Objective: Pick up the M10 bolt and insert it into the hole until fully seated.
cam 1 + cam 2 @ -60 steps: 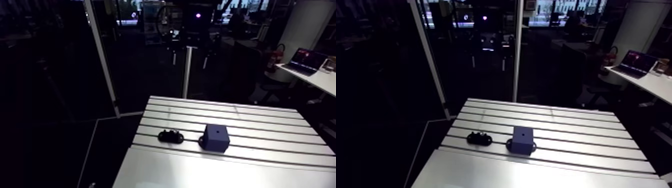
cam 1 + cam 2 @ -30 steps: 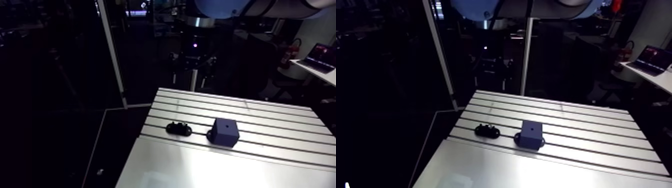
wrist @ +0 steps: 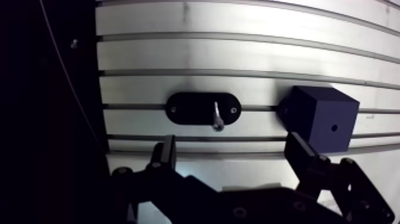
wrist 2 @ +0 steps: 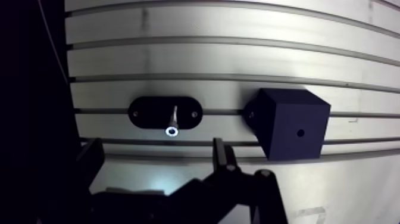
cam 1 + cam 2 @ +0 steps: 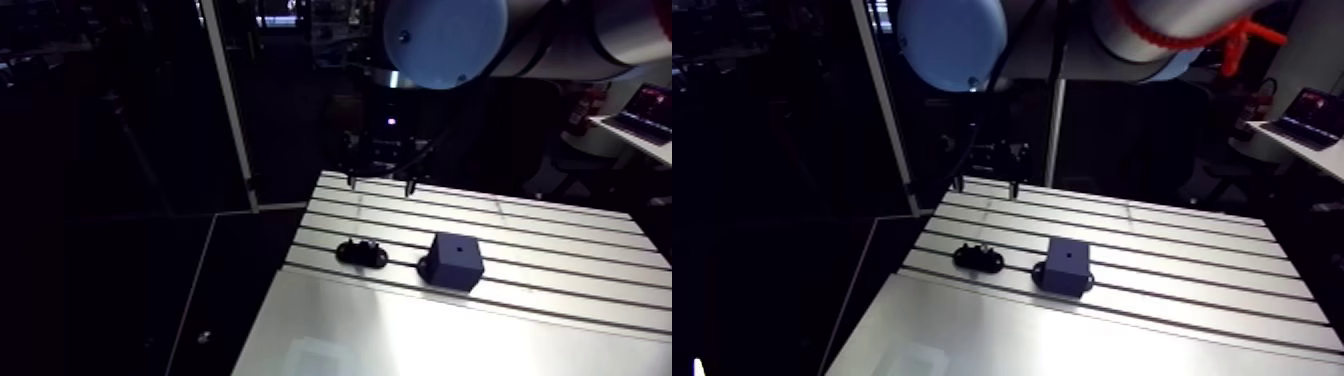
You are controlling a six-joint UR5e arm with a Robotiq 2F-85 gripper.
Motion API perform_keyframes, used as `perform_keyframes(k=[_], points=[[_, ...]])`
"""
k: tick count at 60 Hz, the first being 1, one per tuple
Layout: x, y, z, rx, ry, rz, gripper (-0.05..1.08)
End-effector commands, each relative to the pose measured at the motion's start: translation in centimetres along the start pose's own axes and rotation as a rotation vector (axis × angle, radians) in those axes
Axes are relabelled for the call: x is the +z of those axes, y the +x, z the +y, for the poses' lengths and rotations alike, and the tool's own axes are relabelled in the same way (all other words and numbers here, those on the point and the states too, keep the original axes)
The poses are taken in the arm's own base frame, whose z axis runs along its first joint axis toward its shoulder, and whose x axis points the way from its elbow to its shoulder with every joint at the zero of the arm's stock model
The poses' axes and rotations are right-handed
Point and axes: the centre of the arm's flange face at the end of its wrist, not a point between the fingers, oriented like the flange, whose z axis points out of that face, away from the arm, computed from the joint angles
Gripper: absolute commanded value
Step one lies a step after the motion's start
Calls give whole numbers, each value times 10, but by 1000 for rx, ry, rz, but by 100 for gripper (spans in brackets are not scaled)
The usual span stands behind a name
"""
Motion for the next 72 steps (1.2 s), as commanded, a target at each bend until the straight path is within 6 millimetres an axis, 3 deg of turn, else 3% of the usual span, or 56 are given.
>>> perform_keyframes(k=[1, 9, 35, 72], points=[[15, -11, 2, 0, -9, -18, 1], [19, -13, 3, -3, -10, -26, 5], [42, -15, 3, -10, -5, -5, 44], [62, -23, 4, -14, -10, -46, 47]])
